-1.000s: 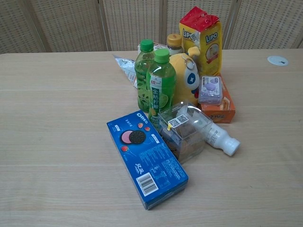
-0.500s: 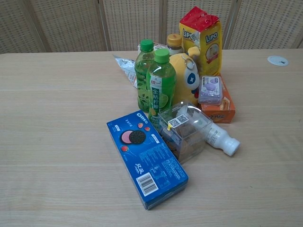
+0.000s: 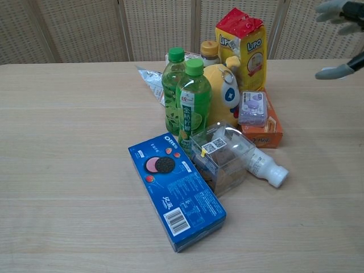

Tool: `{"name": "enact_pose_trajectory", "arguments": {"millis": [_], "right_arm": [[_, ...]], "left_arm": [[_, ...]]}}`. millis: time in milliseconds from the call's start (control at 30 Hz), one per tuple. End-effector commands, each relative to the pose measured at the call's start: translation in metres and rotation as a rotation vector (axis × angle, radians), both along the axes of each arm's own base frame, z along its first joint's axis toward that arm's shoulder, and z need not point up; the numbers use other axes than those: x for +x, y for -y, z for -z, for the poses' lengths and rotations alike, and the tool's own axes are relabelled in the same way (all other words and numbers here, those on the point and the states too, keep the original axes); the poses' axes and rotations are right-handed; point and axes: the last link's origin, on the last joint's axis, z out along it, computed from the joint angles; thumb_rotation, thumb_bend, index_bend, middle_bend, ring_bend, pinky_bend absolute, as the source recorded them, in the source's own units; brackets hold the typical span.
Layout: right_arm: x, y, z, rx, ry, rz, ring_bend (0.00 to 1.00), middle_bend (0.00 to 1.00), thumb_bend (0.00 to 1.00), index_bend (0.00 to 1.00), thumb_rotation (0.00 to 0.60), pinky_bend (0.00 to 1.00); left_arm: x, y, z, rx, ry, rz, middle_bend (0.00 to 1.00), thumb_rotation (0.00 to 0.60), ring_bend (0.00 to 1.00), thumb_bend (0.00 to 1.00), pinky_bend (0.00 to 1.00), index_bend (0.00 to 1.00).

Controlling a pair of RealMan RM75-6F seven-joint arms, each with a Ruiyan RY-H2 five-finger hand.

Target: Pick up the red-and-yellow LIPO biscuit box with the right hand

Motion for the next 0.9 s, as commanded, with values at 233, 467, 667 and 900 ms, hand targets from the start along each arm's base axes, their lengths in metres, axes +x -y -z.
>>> {"name": "enact_pose_trajectory", "arguments": {"millis": [233, 467, 667, 900], "right_arm": [[0.024, 0.056, 0.028, 0.023, 0.103, 0.076, 0.0, 0.0, 0.0, 0.0, 0.6, 0.0], [0.031, 0.083, 0.044, 0.027, 0.135, 0.143, 0.0, 0.0, 0.0, 0.0, 0.6, 0.0], [0.051, 0.099, 0.052, 0.017, 0.199, 0.165, 0.0, 0.0, 0.0, 0.0, 0.6, 0.0], [0.066, 0.1, 0.061, 0.028, 0.25, 0.189, 0.0, 0.0, 0.0, 0.0, 0.6, 0.0]], "left_arm": [[-0.003, -0.004, 0.001, 0.003, -0.007, -0.011, 0.0, 0.6, 0.0, 0.0, 0.0, 0.13], [-0.005, -0.004, 0.001, 0.011, -0.013, -0.018, 0.0, 0.6, 0.0, 0.0, 0.0, 0.13], [-0.006, -0.006, 0.003, 0.01, -0.019, -0.024, 0.0, 0.6, 0.0, 0.0, 0.0, 0.13], [-0.005, -0.006, 0.003, 0.011, -0.019, -0.024, 0.0, 0.6, 0.0, 0.0, 0.0, 0.14]]}}
